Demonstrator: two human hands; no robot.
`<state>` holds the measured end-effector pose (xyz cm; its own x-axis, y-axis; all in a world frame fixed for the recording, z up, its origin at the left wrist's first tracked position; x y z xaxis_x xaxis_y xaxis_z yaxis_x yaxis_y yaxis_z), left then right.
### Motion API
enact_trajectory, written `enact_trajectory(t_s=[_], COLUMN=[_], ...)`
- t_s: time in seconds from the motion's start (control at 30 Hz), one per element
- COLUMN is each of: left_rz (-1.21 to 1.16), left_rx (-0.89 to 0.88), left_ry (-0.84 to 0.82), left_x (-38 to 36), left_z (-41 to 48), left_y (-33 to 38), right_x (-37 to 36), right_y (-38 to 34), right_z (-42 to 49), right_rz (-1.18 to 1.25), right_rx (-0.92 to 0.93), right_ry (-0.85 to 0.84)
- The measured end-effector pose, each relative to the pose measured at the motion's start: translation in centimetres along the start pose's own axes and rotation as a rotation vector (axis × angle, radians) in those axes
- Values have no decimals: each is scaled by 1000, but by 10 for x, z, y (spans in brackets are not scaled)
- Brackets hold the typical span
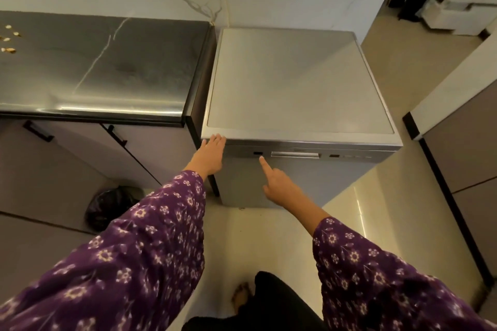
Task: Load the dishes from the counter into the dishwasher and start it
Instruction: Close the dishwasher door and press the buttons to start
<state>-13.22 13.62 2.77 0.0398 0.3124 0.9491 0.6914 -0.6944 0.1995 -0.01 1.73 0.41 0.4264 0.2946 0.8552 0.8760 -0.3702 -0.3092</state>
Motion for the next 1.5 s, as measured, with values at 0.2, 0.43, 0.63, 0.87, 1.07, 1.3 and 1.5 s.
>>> enact_trajectory(t_s=[0.2, 0.43, 0.63, 0.87, 1.07, 1.3, 1.5], left_rz=[-35, -62, -189, -222, -237, -239, -208], left_rx=[-3, -15, 9, -27, -55, -81, -76], left_ry=[164, 336, 427, 470, 489, 471, 447], left_x=[-3, -15, -18, -19, -20, -24, -25], left_z=[-8, -11, -14, -13, -14, -14, -14], left_y=[-7, -22, -28, -31, -31, -32, -32], right_x=[-43, -68, -75, -87, -93, -107, -112], right_y=[-14, -46, -67, -69, -73, -83, -81], right_z=[13, 53, 78, 87, 91, 91, 99], right_rz=[-99, -231, -249, -164, -193, -131, -83], right_rx=[-17, 17, 17, -27, -71, -145, -175], right_ry=[-89, -11, 136, 269, 297, 263, 217])
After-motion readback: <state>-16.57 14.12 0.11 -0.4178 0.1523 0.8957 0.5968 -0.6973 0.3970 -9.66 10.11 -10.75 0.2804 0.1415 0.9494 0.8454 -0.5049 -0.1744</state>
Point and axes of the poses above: each hand's wrist, its own z-axis towards the middle knuckle, its own x-axis out of the back of the hand, y = z × x, the point moved 9 cm from there along z, towards the middle knuckle, and after that the axes turned 12 degrees about -x, right-handed, at the moved point
